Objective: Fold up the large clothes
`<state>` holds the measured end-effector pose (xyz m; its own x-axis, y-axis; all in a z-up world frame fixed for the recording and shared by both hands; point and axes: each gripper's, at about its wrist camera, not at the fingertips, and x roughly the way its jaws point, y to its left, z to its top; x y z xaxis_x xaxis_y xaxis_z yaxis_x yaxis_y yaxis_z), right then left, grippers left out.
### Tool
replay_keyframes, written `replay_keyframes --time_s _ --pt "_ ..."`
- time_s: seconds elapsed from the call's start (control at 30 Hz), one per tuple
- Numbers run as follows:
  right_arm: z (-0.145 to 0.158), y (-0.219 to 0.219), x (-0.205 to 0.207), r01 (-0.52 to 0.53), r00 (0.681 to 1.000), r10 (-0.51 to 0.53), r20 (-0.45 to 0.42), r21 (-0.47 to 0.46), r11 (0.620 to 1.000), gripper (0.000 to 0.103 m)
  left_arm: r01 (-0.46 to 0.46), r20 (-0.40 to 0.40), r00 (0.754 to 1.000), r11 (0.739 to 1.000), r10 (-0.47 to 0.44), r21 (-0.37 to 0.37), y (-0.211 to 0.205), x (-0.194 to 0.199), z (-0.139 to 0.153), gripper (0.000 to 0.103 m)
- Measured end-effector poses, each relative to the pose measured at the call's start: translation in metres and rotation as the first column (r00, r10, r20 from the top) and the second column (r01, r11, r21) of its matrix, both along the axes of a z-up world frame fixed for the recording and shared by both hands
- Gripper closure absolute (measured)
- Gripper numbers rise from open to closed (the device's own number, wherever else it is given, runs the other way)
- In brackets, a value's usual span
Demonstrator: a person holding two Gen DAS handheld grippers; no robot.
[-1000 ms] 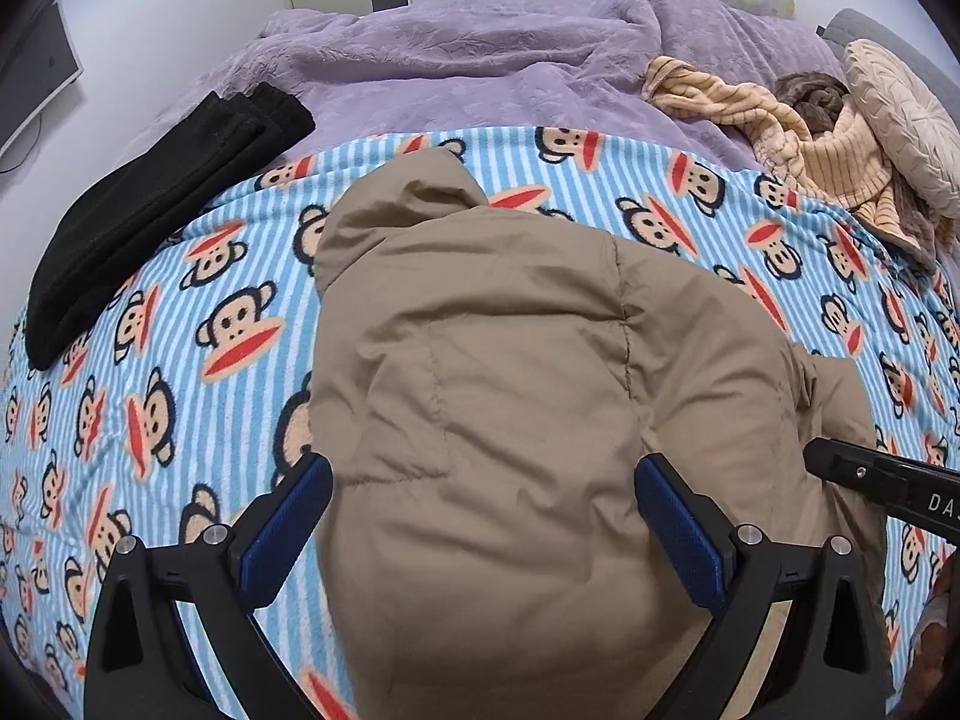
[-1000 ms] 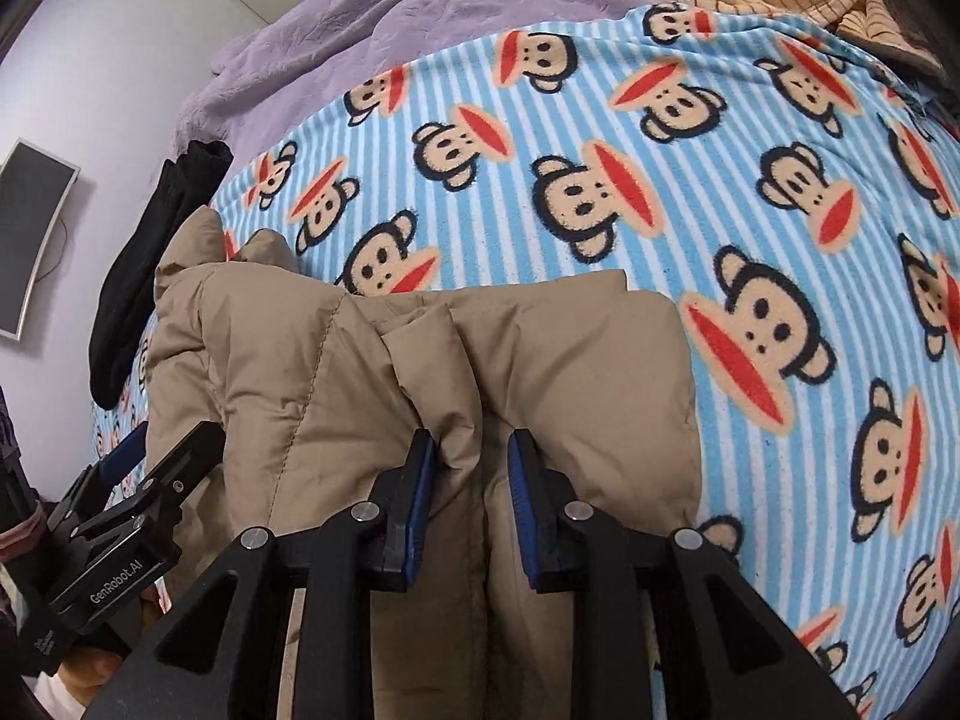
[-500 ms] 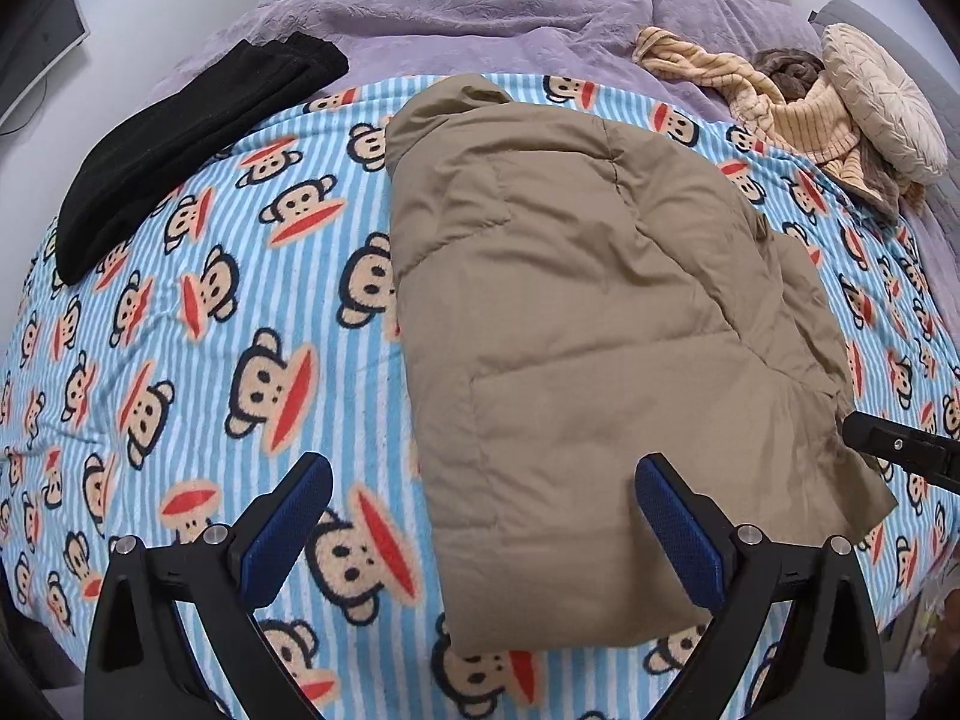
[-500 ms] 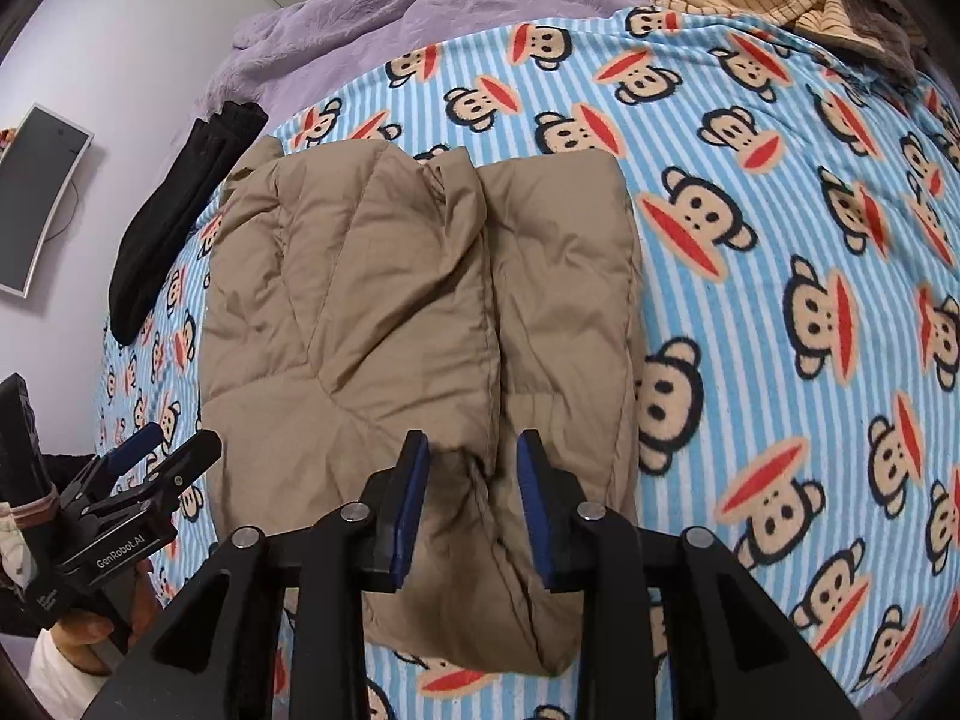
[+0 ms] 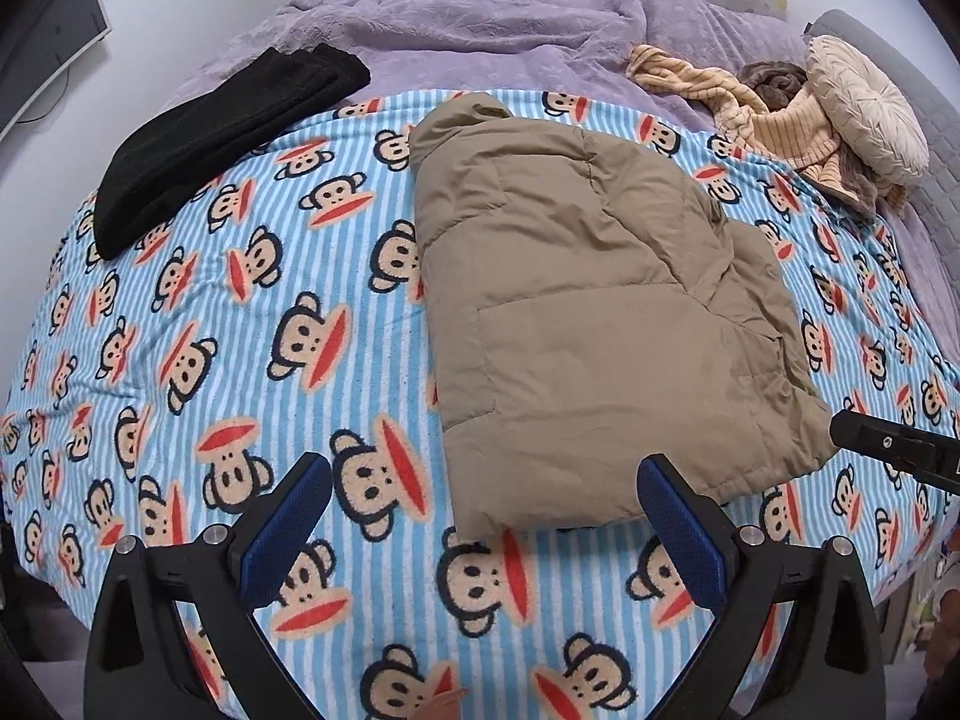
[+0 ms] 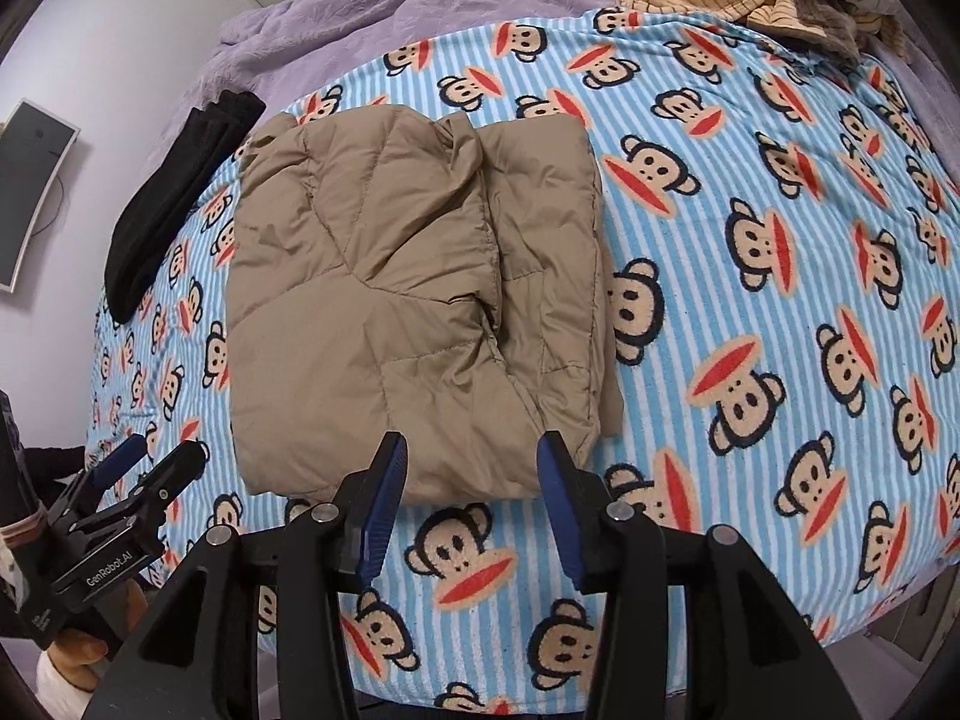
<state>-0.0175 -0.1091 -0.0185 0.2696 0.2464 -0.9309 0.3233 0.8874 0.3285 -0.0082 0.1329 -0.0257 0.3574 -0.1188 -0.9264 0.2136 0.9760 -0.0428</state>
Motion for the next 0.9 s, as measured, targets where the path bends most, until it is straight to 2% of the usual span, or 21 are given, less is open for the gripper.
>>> replay_keyframes --time_s 0.1,0.17,0.33,0.4,0.47,0.67,0.9 --pt "0.007 0.002 -0.002 -0.021 1.0 0.021 0.012 0.006 1.0 0.054 -0.041 0.036 0.999 0.998 0.039 0.039 0.001 -0.006 0.014 0.001" --pt "0.011 0.002 -0.003 -0.038 0.999 0.038 0.016 -0.002 0.999 0.053 -0.052 0.06 0.997 0.998 0.051 0.029 0.002 -0.009 0.024 0.001" --pt "0.033 -0.001 -0.009 -0.062 0.996 0.066 0.064 -0.055 0.997 0.041 -0.108 0.088 0.99 0.994 0.106 0.009 0.003 -0.014 0.046 0.001" --pt "0.042 -0.003 -0.011 -0.067 0.994 0.073 0.087 -0.072 0.995 0.028 -0.125 0.108 0.987 0.992 0.123 0.01 0.003 -0.017 0.055 0.001" --pt "0.053 -0.003 -0.012 -0.073 0.99 0.084 0.116 -0.095 0.993 0.023 -0.133 0.118 0.984 0.991 0.13 0.015 0.002 -0.02 0.063 0.001" --pt "0.082 -0.002 -0.014 -0.07 0.978 0.097 0.184 -0.15 0.986 0.021 -0.136 0.161 0.978 0.991 0.132 0.016 0.002 -0.028 0.087 0.001" --pt "0.101 0.004 -0.02 -0.038 0.966 0.087 0.244 -0.199 0.979 0.018 -0.139 0.194 0.972 0.99 0.134 0.012 0.004 -0.033 0.104 0.001"
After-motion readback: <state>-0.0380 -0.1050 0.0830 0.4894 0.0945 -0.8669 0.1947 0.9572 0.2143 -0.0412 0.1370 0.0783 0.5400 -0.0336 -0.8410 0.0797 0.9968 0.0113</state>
